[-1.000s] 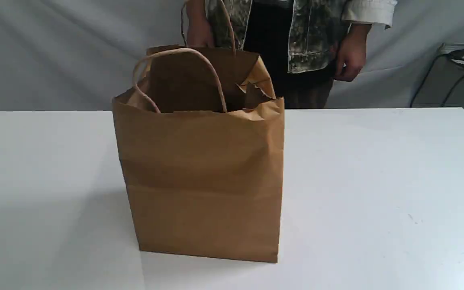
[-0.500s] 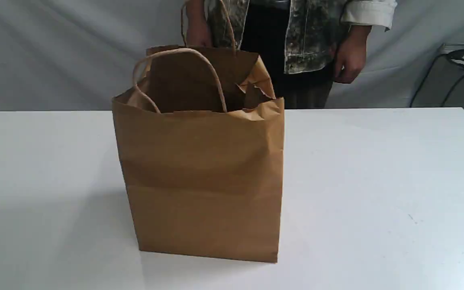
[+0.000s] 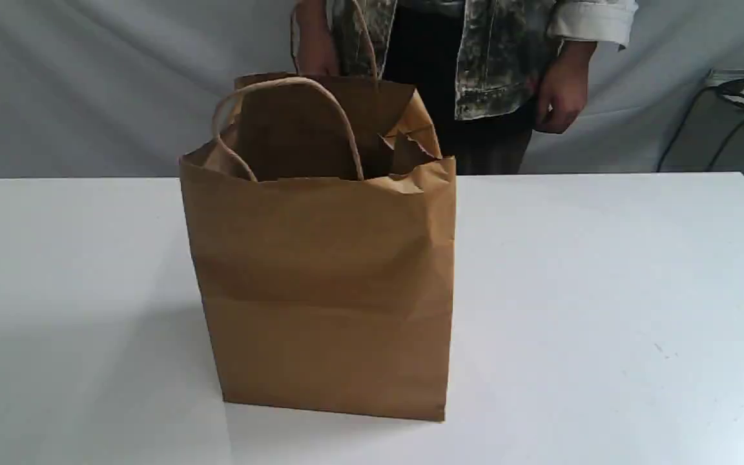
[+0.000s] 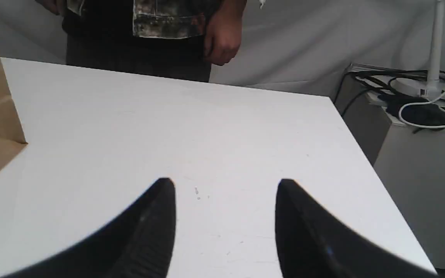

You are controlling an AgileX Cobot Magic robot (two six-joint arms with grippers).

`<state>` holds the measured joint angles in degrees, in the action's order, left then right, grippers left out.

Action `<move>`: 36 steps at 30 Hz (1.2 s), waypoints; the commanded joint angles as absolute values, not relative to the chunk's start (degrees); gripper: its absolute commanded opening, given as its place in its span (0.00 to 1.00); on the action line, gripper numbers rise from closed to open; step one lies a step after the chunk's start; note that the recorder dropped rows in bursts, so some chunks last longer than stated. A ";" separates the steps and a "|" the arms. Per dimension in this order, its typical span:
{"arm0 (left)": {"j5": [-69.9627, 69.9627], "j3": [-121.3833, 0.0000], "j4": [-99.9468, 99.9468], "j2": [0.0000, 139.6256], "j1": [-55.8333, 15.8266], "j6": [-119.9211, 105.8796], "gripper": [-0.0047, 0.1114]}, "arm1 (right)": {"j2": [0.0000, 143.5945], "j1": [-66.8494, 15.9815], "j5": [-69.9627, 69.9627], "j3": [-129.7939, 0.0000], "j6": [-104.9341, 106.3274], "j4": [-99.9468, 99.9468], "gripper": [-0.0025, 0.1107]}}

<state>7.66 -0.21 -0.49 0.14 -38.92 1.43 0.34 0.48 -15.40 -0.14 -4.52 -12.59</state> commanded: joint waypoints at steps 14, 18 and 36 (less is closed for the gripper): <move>7.51 0.00 -0.87 0.00 -38.85 1.40 0.54 | 0.00 0.66 -18.26 0.00 -4.73 -12.47 0.02; 7.51 0.00 -0.87 0.00 -38.85 1.40 0.54 | 0.00 0.66 -18.66 0.00 -4.73 -12.47 0.02; 7.51 0.00 -0.88 0.00 -22.75 1.40 0.54 | 0.00 0.66 -18.66 0.00 -4.73 -12.47 0.02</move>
